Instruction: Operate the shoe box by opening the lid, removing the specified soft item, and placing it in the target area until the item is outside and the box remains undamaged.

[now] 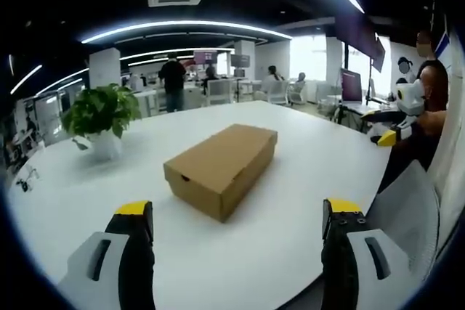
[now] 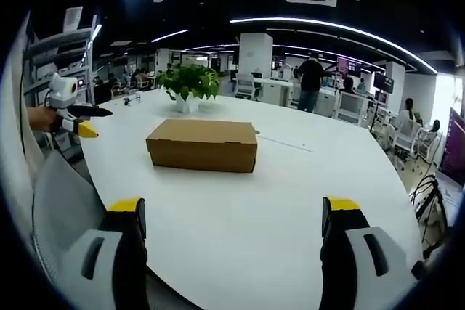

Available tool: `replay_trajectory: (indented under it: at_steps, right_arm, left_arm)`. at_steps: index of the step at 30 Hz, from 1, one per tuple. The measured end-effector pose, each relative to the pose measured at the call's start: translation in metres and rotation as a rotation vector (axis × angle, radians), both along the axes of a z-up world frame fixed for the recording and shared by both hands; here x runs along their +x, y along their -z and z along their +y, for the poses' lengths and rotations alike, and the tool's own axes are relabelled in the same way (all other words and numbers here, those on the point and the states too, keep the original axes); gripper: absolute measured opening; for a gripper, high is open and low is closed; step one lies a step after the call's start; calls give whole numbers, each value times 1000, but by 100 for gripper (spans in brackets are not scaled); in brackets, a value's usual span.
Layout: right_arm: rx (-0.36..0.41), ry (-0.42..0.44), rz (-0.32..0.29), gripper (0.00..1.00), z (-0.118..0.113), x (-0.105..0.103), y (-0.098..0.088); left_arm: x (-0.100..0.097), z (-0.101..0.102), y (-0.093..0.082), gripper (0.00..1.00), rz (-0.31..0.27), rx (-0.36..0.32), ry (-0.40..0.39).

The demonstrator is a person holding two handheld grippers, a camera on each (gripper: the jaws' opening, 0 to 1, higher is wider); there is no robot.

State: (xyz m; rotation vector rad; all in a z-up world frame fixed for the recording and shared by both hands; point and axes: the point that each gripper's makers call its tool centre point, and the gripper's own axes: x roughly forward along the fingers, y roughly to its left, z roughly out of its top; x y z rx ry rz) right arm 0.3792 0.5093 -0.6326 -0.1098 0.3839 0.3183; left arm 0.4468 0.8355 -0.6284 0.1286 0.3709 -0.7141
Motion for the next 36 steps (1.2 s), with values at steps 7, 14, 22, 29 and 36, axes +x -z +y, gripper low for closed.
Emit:
replay_trajectory:
  at_steps: [7, 14, 22, 29, 36]
  right_arm:
    - [1, -1, 0, 96, -2, 0, -1]
    - [3, -8, 0, 96, -3, 1, -1]
    - [2, -12, 1, 96, -4, 1, 0]
    - [-1, -15, 4, 96, -4, 3, 0]
    - [-3, -19, 7, 96, -7, 5, 2]
  left_arm:
    - [3, -1, -2, 99, -4, 1, -1]
    - [3, -3, -1, 99, 2, 2, -4]
    - [4, -7, -2, 100, -12, 20, 10]
    - [6, -12, -3, 100, -11, 12, 24]
    - [10, -14, 0, 99, -1, 10, 16]
